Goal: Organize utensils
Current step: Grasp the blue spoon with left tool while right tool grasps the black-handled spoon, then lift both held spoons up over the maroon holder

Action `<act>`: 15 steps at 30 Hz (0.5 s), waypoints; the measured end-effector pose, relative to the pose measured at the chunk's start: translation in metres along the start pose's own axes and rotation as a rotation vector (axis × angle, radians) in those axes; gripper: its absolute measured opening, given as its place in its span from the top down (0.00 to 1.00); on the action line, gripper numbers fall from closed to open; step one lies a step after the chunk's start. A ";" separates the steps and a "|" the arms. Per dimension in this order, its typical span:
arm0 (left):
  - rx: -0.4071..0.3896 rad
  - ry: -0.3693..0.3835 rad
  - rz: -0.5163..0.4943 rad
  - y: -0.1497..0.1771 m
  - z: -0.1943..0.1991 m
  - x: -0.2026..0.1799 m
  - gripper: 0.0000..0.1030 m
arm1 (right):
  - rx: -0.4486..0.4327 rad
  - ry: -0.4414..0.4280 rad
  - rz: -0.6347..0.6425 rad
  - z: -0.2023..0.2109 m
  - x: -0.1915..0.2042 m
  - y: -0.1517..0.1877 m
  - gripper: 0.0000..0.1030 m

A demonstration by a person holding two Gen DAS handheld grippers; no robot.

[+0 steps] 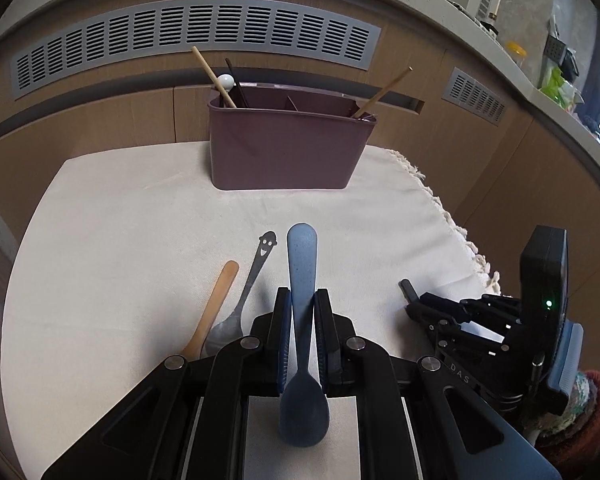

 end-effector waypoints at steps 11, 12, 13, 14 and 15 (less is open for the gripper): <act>-0.048 -0.008 0.002 -0.001 0.022 0.000 0.89 | -0.194 -0.031 0.027 0.056 0.007 -0.019 0.89; -0.052 -0.008 0.002 -0.001 0.023 -0.001 0.89 | -0.205 -0.035 0.025 0.059 0.008 -0.020 0.89; -0.056 -0.008 0.001 -0.001 0.025 -0.001 0.89 | -0.215 -0.038 0.021 0.062 0.009 -0.021 0.89; -0.060 -0.007 0.000 -0.001 0.027 -0.002 0.89 | -0.224 -0.044 0.016 0.066 0.010 -0.022 0.89; -0.065 -0.007 -0.003 -0.002 0.029 -0.002 0.89 | -0.232 -0.051 0.013 0.068 0.011 -0.023 0.89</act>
Point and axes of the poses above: each gripper's, at about its wrist camera, not at the fingertips, and z roughly against the way its jaws point, x to its left, y to its underside, the point moved 6 cm from there along -z, roughly the way its jaws point, and after that the axes turned 4 degrees about -y, right-handed, at the moved point
